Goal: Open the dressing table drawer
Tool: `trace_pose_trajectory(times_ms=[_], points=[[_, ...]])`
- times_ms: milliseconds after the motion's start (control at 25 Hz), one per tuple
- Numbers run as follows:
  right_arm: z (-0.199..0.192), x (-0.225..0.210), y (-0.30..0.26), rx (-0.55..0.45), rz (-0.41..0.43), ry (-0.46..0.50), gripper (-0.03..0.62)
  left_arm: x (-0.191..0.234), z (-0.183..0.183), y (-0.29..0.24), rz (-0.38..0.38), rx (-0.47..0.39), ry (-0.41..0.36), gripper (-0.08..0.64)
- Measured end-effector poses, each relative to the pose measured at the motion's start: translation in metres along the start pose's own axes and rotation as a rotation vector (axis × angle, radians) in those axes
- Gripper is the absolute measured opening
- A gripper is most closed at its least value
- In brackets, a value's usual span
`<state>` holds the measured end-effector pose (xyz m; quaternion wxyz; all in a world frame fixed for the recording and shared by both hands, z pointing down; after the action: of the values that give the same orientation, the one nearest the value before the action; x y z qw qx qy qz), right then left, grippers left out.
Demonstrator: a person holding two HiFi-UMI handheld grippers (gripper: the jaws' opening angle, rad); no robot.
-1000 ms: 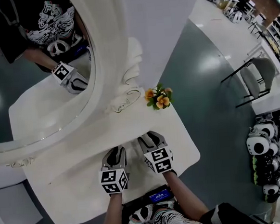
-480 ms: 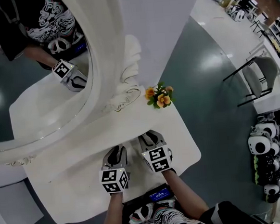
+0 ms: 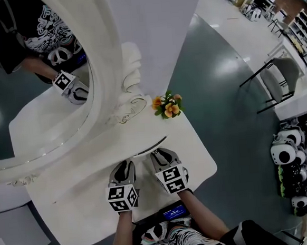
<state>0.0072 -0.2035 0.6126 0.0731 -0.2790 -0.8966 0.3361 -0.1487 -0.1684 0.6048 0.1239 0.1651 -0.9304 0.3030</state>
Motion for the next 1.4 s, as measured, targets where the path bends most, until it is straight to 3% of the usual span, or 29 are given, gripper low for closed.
trace_pose_trajectory(times_ms=[920, 1400], points=[[-0.025, 0.005, 0.029, 0.046, -0.040, -0.053, 0.115, -0.007, 0.011, 0.013, -0.004, -0.031, -0.053, 0.104], [-0.006, 0.009, 0.089, -0.078, -0.141, -0.052, 0.034, -0.031, 0.036, 0.045, -0.048, -0.128, -0.106, 0.103]])
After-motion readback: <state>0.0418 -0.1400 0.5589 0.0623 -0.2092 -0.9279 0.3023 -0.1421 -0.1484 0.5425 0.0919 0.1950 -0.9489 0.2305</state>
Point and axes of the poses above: the fingertips, and each gripper's own axes: y backward along the fingers, x to its left, z out of its top, the point moved 6 cm from there along y, backward along the fingers
